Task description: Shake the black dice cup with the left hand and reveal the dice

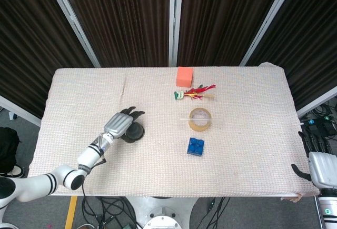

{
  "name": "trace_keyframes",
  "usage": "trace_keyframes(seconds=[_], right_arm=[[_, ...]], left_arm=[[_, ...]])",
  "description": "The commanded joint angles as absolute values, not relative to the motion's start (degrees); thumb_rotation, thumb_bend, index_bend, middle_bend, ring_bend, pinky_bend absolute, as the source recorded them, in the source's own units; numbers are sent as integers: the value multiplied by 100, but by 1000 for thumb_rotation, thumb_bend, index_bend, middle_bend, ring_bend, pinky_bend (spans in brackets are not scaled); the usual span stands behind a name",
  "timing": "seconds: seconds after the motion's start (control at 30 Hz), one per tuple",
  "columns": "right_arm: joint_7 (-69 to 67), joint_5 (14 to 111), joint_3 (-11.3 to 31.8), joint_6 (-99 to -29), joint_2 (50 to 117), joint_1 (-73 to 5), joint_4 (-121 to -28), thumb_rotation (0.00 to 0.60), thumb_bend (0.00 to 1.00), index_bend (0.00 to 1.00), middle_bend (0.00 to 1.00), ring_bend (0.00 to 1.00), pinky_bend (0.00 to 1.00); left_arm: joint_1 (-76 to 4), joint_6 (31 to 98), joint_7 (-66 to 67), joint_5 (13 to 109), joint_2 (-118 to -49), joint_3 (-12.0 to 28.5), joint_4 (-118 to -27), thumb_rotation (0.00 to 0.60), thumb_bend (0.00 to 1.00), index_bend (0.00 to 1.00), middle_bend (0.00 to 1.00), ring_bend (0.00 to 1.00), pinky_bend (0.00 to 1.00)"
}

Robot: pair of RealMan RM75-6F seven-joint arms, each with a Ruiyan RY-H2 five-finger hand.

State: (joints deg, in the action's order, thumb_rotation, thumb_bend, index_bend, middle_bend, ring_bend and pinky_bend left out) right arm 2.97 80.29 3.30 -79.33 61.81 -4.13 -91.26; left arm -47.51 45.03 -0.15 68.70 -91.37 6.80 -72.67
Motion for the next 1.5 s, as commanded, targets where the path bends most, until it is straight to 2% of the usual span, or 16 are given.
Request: trace_keyframes(seconds=[0.03, 0.33, 0.53, 0.8, 1.27, 1.5], right_arm=[[292, 8022, 333, -7937, 6180, -410, -9124, 600, 135, 0, 0, 0, 0], [287, 7981, 333, -7907, 6193, -410, -9099, 600, 134, 0, 0, 0, 0], [267, 7947, 345, -7901, 6193, -406, -9079, 600, 134, 0, 0, 0, 0], [359, 7833, 368, -7857, 6184, -410, -9137, 600, 134, 0, 0, 0, 0], [380, 7797, 379, -7836, 6167, -417, -9176, 600, 134, 0, 0, 0, 0], [361, 7807, 376, -7846, 6171, -413, -9167, 600, 134, 0, 0, 0, 0]], left_arm=[[-4751, 4468, 26, 6824, -9158, 701, -7238, 600, 0, 141, 205, 0, 145], [-4758, 4450, 190, 6682, -9238, 790, -7200, 600, 62, 208, 253, 6, 158], [-4762, 4448, 278, 6641, -9253, 824, -7217, 600, 123, 282, 335, 55, 171], [-4757, 4465, 412, 6575, -9265, 855, -7222, 600, 139, 388, 400, 109, 175], [-4777, 4526, 575, 6562, -9065, 945, -7495, 600, 157, 428, 411, 117, 175], [-4775, 4630, 825, 6461, -8739, 1015, -7825, 600, 161, 429, 411, 118, 171]])
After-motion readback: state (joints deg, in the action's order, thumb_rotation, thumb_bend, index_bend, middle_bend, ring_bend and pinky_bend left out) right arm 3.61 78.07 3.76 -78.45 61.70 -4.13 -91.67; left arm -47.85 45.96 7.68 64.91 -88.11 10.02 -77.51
